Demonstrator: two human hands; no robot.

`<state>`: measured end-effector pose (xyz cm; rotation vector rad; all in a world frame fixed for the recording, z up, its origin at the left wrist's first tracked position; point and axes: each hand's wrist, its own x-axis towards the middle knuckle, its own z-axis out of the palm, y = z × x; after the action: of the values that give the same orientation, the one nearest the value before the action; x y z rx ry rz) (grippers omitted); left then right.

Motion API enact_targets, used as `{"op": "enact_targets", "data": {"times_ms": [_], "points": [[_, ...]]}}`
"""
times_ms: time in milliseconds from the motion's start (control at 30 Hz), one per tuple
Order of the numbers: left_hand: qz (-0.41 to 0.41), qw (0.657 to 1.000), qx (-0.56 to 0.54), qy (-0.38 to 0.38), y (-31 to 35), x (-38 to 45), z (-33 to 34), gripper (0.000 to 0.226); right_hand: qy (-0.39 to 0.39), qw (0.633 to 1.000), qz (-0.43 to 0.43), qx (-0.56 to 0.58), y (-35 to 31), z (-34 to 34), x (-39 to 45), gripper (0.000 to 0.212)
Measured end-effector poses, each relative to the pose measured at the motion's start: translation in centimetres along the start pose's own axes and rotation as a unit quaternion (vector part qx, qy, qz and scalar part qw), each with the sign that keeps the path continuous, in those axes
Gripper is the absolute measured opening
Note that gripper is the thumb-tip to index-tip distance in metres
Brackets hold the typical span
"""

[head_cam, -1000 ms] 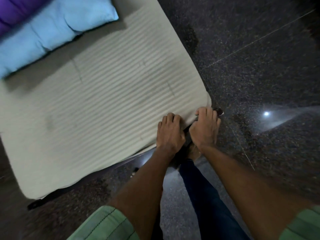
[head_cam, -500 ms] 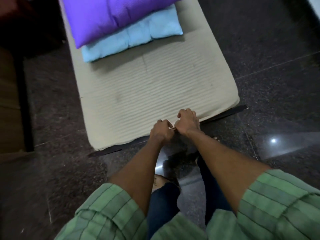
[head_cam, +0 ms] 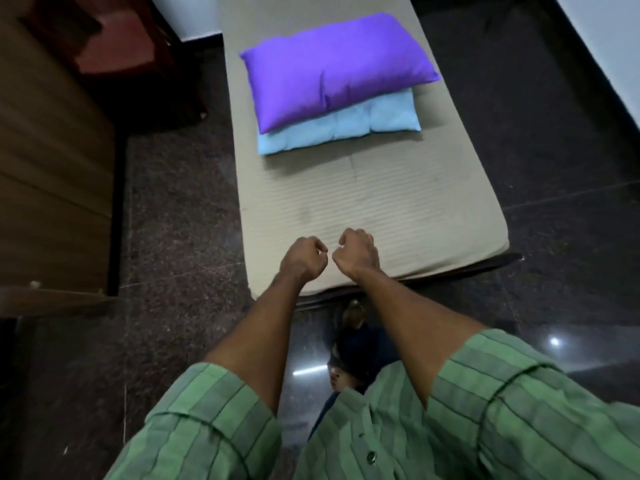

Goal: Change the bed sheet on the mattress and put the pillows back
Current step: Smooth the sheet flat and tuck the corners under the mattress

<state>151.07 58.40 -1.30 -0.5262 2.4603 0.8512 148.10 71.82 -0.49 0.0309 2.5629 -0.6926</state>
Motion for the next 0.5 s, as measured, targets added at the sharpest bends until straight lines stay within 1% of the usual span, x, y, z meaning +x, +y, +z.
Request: {"op": "enact_targets", "data": {"times_ms": [67,200,367,500], "points": [[-0.003,1.000,0.001,-0.003,-1.1,1.1,-2.0,0.017,0.000,1.000,0.005,0.007,-1.8,1.2,1.3,0.029],[-0.006,1.000,-0.019,0.020,-2.7,3.4,-6.0,0.021,-0.009,0.999,0.012,0.038,-7.1,2.4,4.3,0.029],[0.001,0.999,-0.041,0.035,-4.5,7.3,-11.6,0.020,0.002,0.999,0.010,0.035,-13.3,2.5,7.5,0.029],[0.026,0.998,-0.046,0.037,-6.1,10.5,-15.5,0.021,0.016,0.999,0.027,0.041,-17.6,2.7,9.7,0.029]]}}
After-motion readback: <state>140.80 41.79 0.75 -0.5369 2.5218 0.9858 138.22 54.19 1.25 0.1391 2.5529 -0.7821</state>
